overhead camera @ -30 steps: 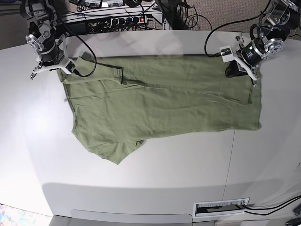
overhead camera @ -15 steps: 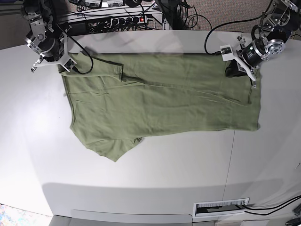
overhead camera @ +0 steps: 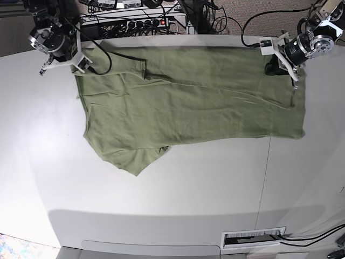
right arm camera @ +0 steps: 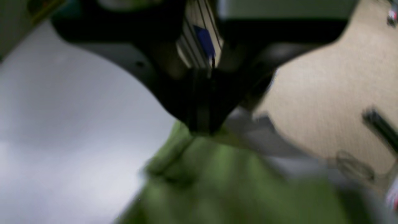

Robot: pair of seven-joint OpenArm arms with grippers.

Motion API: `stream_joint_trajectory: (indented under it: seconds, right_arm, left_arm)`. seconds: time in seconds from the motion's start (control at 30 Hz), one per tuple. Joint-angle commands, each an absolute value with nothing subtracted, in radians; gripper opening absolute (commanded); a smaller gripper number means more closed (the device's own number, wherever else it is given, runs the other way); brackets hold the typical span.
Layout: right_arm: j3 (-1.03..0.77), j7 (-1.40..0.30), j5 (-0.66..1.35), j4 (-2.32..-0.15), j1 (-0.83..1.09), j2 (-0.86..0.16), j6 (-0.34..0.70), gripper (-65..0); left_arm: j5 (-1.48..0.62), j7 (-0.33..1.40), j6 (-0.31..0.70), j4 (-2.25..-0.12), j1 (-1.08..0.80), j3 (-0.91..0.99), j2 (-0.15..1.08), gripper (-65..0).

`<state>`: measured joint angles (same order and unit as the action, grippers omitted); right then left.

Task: Fold the T-shirt properly
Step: 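Release the left gripper and grasp the opposite hem corner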

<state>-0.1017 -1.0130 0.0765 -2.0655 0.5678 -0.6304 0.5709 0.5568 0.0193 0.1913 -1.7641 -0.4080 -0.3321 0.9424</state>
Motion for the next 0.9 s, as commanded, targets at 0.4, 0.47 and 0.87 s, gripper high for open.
stream_joint_trajectory:
  seconds: [0.4, 0.47, 0.87]
  right_arm:
    - [-0.303, -0.898, 0.150, -2.117, 0.562, -0.618, 0.562, -65.0]
    - [-0.303, -0.877, 0.150, -2.117, 0.562, -0.617, 0.561, -65.0]
    - [-0.302, -0.869, 0.165, -2.117, 0.529, -0.574, 0.562, -65.0]
  left_arm:
    - [0.223, 0.176, 0.191, -1.852, -0.173, -0.324, 0.967, -51.3]
    - [0.116, 0.163, 0.207, -1.793, -0.098, -0.324, 0.966, -51.1]
    - [-0.160, 0.070, 0.580, -1.225, 0.349, -0.324, 0.880, -38.5]
